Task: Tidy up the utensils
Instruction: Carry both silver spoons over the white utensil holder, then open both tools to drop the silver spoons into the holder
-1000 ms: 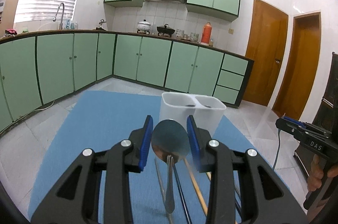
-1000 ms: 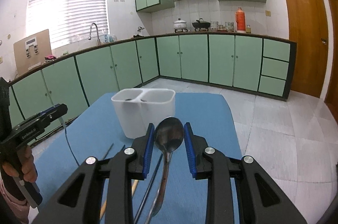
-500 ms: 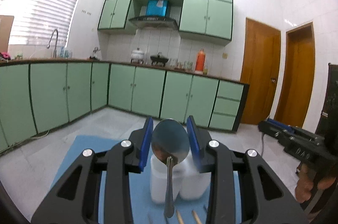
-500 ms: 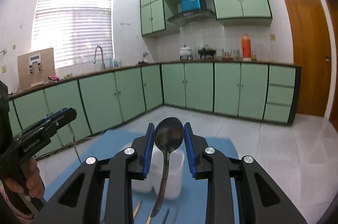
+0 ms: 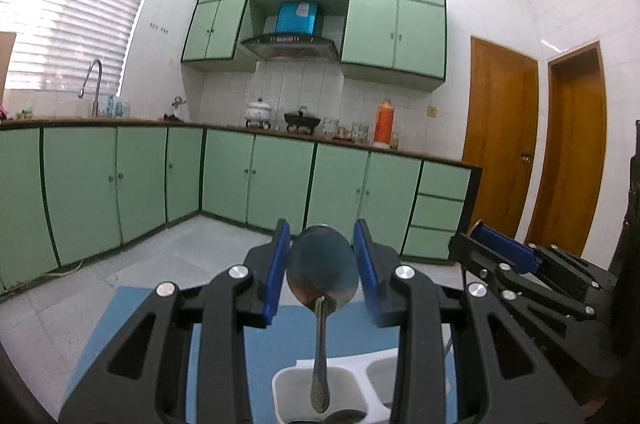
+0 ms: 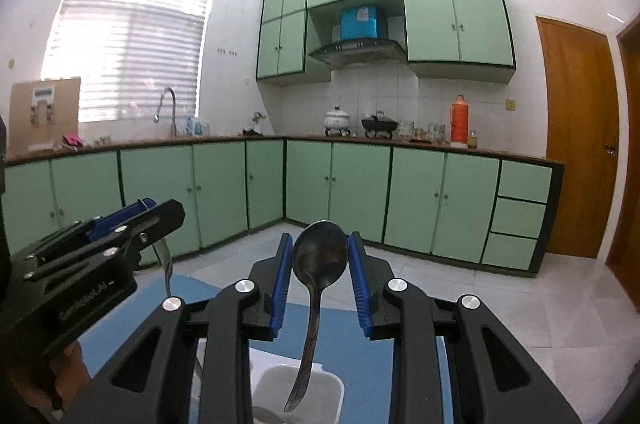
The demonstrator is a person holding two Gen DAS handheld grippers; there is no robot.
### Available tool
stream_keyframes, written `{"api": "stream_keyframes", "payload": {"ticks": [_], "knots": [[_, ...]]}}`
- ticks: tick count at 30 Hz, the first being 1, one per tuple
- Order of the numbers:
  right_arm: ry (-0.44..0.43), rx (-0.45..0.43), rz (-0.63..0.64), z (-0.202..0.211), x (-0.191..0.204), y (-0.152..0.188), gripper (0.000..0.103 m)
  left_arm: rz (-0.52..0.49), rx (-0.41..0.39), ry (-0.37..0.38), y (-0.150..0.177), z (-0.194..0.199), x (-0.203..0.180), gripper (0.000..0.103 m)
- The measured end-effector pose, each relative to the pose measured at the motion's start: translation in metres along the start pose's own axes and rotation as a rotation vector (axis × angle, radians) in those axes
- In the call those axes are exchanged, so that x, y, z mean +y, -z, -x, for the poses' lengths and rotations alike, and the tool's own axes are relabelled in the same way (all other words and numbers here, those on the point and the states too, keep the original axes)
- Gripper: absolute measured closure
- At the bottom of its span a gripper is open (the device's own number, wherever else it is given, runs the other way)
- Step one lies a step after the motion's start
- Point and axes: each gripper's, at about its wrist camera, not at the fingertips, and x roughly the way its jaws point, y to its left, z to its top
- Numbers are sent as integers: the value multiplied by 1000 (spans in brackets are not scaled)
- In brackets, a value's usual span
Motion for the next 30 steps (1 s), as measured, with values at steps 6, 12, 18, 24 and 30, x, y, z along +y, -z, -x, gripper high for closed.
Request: {"api": "stream_keyframes", "payload": {"ticks": [6,12,18,24,30], "knots": [[-31,70,-36,-26,-4,23,75,4,57,1,20,-15,9,71],[-70,120,-66,-31,-5,47,75,-2,105,-2,39,-18,16,71],[-80,162,-67,-33,-2,67,75,-4,161,-7,59,-21,21,71],[-95,194,-72,-34,-2,79,74,-10,207,-7,73,-19,24,71],[-94,217,-85,-30,-7,85,72,-12,229,-9,79,-16,25,68]]}}
